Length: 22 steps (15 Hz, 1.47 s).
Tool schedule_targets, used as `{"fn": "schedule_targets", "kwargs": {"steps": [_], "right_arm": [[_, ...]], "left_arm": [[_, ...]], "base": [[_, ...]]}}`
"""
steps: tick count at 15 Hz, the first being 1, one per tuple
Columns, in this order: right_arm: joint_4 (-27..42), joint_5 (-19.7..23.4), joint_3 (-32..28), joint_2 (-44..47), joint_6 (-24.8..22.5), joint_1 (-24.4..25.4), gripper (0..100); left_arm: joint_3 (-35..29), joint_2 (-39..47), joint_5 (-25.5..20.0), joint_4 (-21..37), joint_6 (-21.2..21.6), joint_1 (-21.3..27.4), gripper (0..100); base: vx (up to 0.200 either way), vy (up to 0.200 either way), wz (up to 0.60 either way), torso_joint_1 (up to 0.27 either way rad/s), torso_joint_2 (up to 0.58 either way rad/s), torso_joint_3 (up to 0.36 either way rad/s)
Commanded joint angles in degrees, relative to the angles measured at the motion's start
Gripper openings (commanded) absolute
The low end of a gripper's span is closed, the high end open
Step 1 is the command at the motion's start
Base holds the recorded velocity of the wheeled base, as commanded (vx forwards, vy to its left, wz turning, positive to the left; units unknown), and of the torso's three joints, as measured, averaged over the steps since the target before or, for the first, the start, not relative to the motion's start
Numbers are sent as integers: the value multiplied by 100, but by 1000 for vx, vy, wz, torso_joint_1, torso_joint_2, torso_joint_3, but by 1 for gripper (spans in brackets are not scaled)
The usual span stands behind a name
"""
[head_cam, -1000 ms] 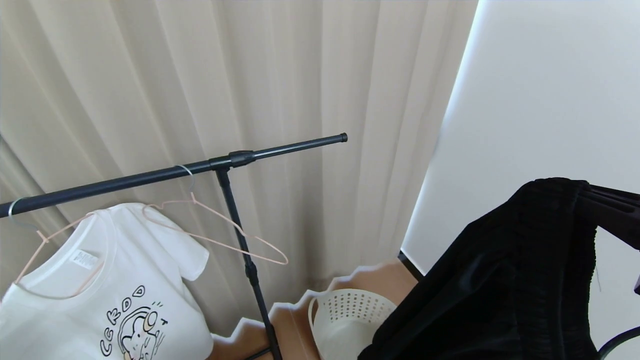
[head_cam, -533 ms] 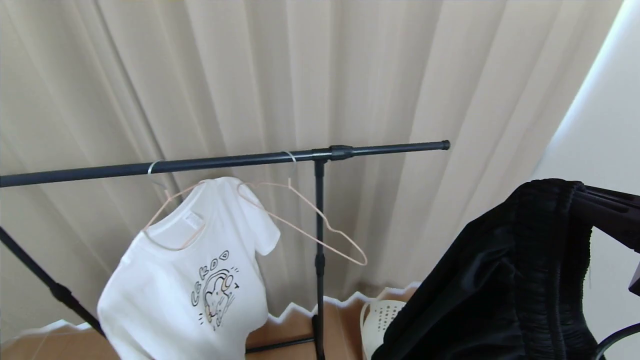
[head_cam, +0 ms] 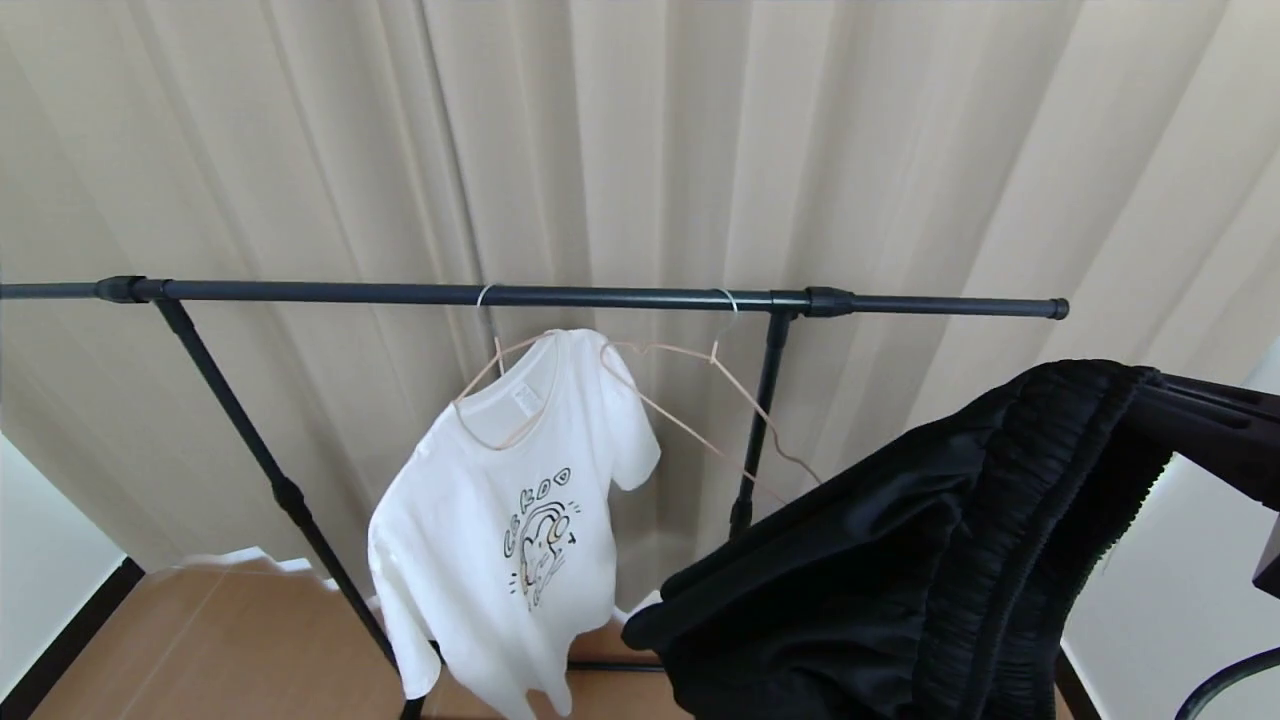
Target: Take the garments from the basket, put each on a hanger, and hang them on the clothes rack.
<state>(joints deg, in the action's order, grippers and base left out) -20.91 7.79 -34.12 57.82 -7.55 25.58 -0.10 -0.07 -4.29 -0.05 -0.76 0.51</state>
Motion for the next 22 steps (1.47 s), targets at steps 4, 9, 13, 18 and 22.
{"fn": "schedule_targets", "kwargs": {"steps": [4, 9, 13, 18, 22], "right_arm": [[-1, -6, 2, -8, -1, 0, 0], [-1, 3, -112, -8, 16, 316, 0], [-1, -6, -60, -25, 8, 316, 0], [-1, -6, 2, 72, -1, 316, 0], [16, -14, 55, 107, -28, 325, 0]], "left_arm": [[1, 7, -2, -4, -4, -7, 100], [1, 7, -2, -4, 5, -7, 100], [1, 7, -2, -4, 5, -7, 100], [1, 7, 7, -4, 5, -7, 100], [-8, 7, -28, 31, 128, -7, 100]], "base": [[-100, 0, 0, -6, 1, 0], [0, 0, 0, 0, 0, 0], [0, 0, -450, 1, 1, 2], [0, 0, 0, 0, 0, 0], [0, 0, 0, 0, 0, 0]]}}
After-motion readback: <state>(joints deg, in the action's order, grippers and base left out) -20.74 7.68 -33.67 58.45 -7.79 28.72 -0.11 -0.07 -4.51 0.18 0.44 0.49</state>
